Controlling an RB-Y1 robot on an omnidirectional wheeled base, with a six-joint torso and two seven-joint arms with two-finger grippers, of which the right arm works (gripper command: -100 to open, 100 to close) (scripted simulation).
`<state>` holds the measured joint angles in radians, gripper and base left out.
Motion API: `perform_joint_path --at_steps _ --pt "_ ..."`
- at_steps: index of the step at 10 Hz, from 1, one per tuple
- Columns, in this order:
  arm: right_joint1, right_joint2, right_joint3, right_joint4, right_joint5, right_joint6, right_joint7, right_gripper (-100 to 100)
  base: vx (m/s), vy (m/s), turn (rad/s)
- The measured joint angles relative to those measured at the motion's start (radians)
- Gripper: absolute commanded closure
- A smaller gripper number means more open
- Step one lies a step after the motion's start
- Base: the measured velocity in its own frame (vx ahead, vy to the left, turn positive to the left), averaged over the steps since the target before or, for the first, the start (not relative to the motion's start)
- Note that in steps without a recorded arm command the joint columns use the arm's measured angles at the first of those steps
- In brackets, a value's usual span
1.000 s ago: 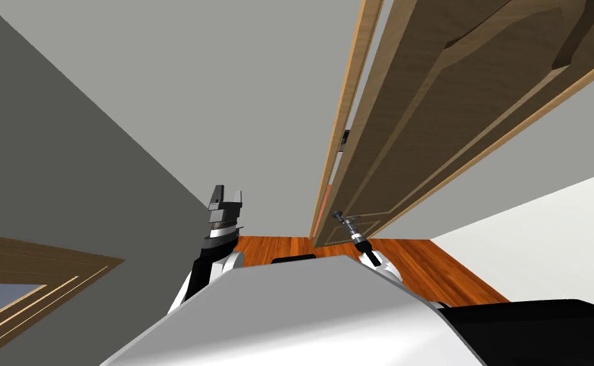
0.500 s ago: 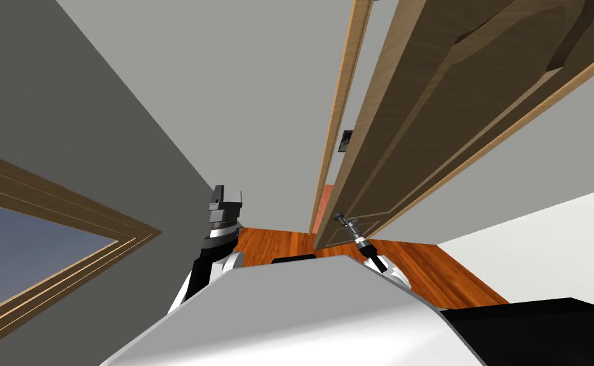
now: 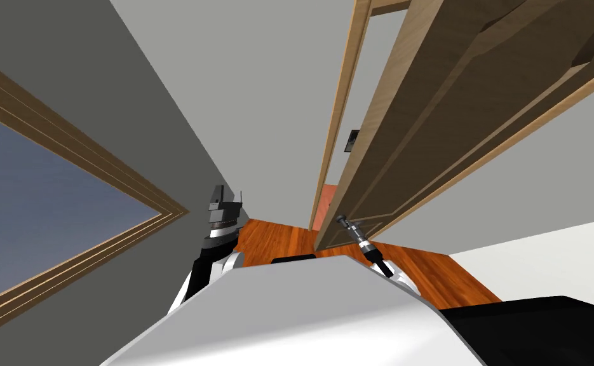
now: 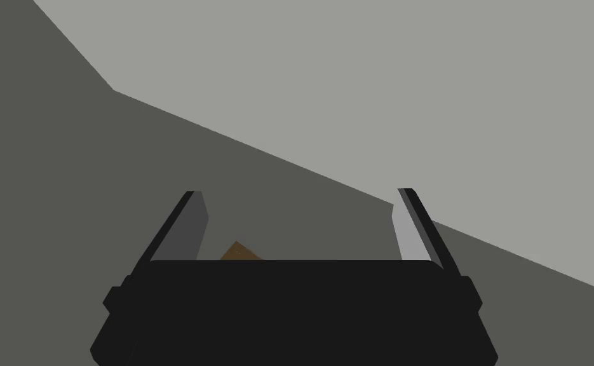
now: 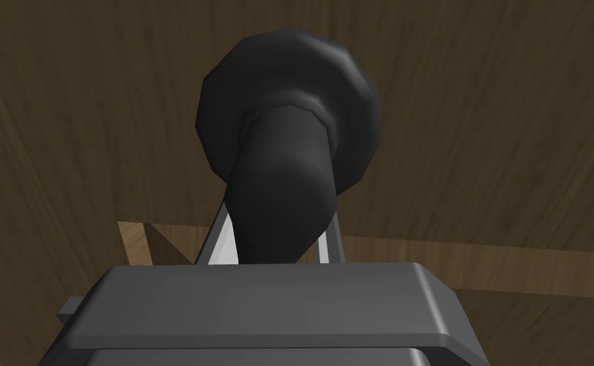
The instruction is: Pull the door open
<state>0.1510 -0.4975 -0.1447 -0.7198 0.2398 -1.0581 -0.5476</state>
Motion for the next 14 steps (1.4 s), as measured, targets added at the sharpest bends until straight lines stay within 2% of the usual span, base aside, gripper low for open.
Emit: perform_joint_path --at_steps 3,5,7,10,14 --pt "0.027 -0.011 -0.004 0.005 0.010 -0.045 -0.013 100 -0.202 -0.094 0.157" --pt "0.025 -0.023 -0.007 0.043 0.014 -0.086 -0.019 100 -0.161 -0.046 0.095" --pt "0.030 -0.026 -0.009 0.051 0.016 -0.096 -0.022 100 -0.187 -0.073 0.216" --pt "0.027 -0.032 -0.011 0.075 0.022 -0.130 -0.025 100 -0.228 -0.106 0.170" --pt "0.043 -0.038 -0.016 0.093 0.031 -0.169 -0.030 100 -0.234 -0.098 0.197"
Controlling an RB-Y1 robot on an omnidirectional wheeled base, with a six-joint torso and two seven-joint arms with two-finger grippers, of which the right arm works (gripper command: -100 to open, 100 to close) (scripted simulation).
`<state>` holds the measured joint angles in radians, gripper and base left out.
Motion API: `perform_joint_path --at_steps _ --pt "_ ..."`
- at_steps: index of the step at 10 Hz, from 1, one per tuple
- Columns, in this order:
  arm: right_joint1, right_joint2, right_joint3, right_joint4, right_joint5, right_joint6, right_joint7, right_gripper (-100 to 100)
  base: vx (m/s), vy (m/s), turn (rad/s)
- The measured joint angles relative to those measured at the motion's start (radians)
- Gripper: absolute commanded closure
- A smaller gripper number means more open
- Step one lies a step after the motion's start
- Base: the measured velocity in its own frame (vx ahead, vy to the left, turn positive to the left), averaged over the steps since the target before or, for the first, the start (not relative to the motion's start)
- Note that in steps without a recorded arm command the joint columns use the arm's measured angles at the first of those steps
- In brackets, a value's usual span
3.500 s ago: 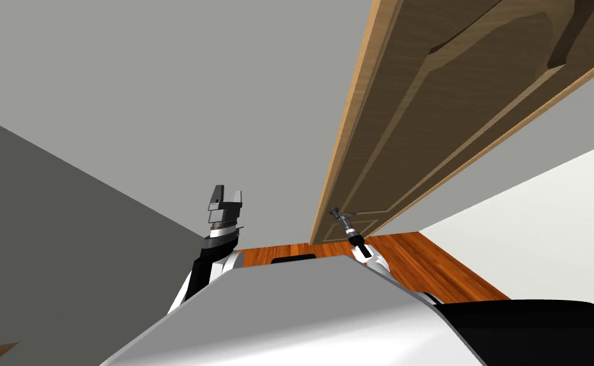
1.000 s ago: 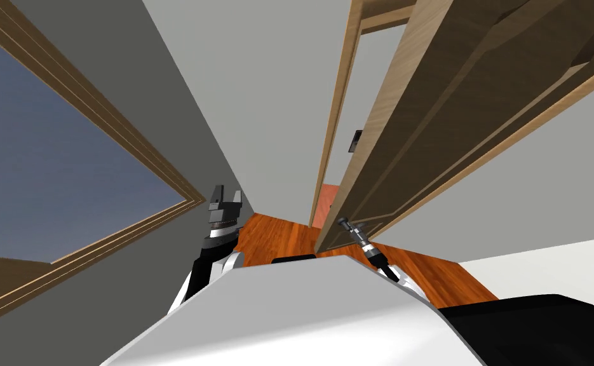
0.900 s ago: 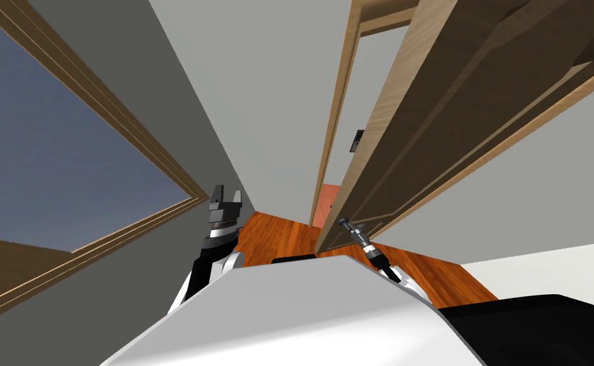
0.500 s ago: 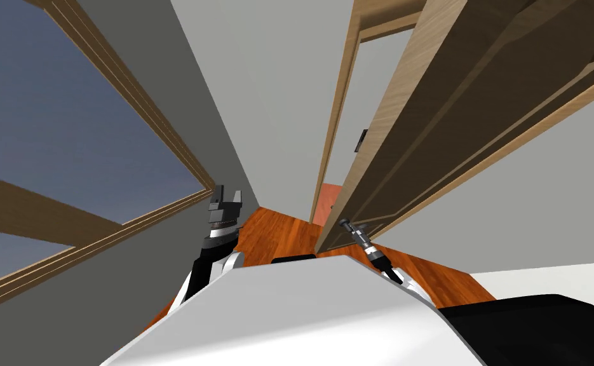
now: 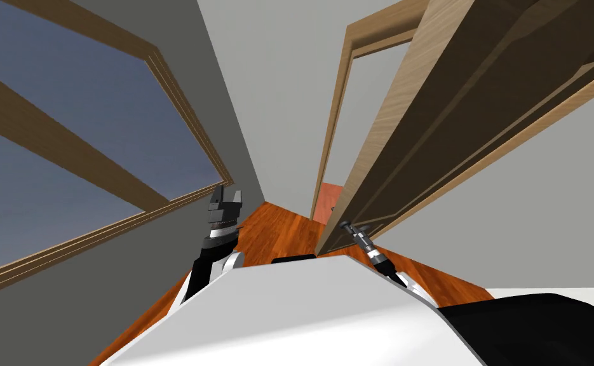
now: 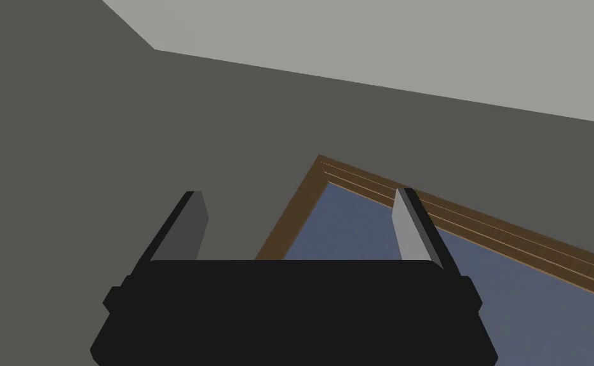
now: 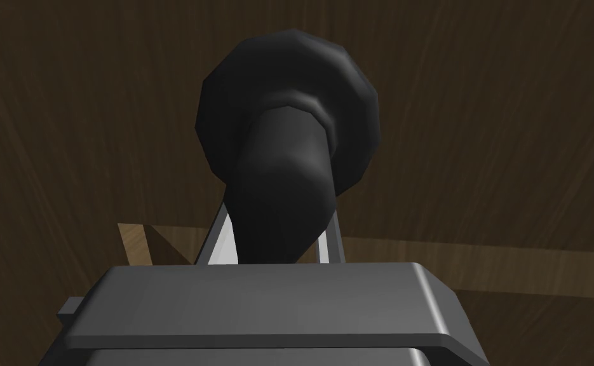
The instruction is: Pull the door open
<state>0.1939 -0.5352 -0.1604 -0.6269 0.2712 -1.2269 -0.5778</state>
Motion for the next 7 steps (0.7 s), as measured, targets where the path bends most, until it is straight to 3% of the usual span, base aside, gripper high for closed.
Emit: perform_joint_path --at_steps 2,7 --pt "0.005 -0.007 -0.006 0.008 0.002 -0.019 -0.003 100 -0.188 -0.061 0.101" --pt "0.000 -0.008 -0.007 0.023 0.009 -0.030 -0.006 100 -0.198 -0.088 0.174"
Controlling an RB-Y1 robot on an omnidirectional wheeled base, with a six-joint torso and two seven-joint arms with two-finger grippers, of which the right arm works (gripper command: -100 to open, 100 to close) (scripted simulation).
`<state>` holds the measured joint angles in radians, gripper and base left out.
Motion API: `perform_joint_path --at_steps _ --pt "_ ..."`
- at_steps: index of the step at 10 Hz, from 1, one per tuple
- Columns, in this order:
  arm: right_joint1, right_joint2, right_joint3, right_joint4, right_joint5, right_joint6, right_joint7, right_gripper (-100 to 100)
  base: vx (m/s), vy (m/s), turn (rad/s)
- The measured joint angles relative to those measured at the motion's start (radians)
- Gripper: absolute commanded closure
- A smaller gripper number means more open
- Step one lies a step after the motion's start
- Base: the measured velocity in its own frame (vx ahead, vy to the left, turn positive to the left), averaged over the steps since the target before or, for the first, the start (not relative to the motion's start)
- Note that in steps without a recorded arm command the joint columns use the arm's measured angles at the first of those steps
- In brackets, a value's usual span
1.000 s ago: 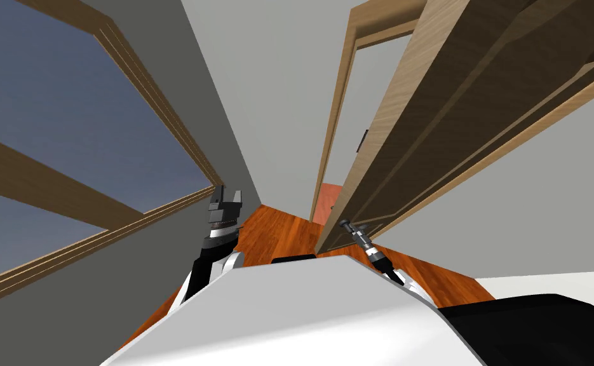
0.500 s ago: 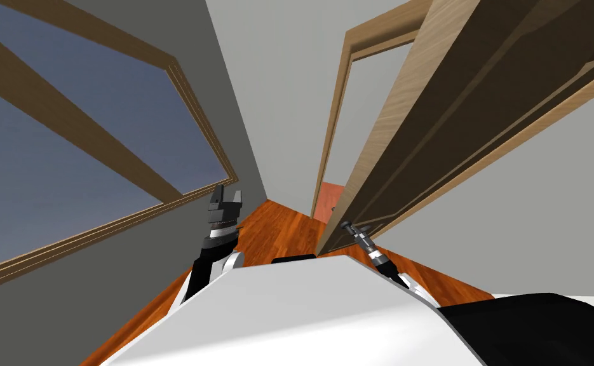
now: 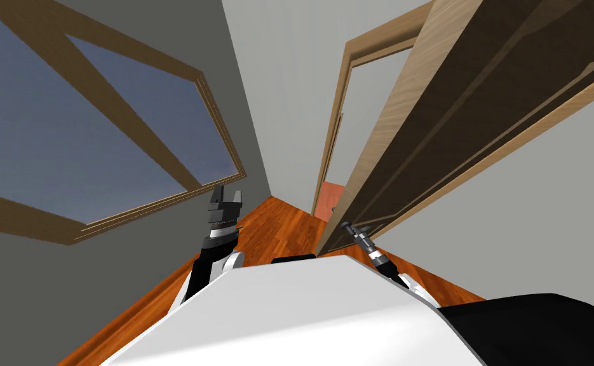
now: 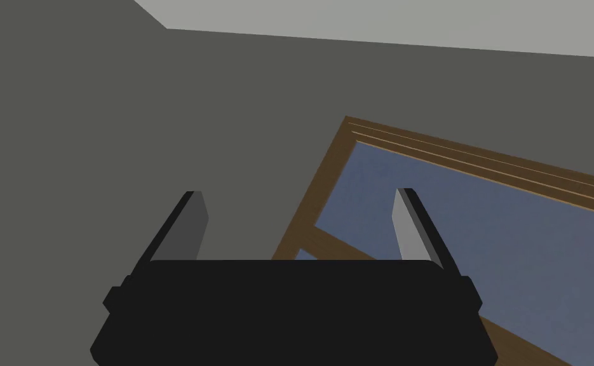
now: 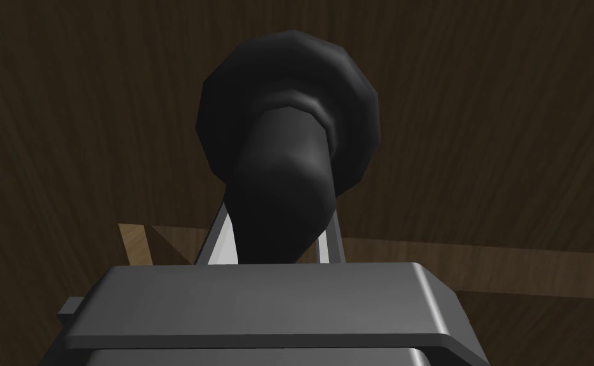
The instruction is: Pull the door open
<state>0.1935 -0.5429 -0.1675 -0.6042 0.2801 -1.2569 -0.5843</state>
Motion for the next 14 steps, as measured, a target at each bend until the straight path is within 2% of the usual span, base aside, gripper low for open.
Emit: perform_joint_path --at_steps 2,3,5,6,8,11,14 --pt "-0.004 -0.001 -0.001 0.013 0.004 -0.011 0.000 100 -0.191 -0.082 0.162" --pt "0.003 -0.001 -0.002 0.004 0.006 -0.010 -0.002 100 -0.201 -0.107 0.192" --pt "-0.009 -0.003 -0.002 0.030 0.010 -0.026 -0.001 100 -0.226 -0.076 0.159" --pt "-0.006 -0.004 -0.004 0.025 0.010 -0.026 -0.001 100 -0.251 -0.049 0.147" --pt "-0.017 -0.012 -0.010 0.045 0.012 -0.037 -0.002 100 -0.181 -0.049 0.085" --pt "-0.017 -0.012 -0.012 0.056 0.015 -0.043 -0.003 100 -0.181 -0.081 0.174" --pt "-0.019 -0.010 -0.014 0.072 0.023 -0.063 -0.004 100 -0.187 -0.104 0.183"
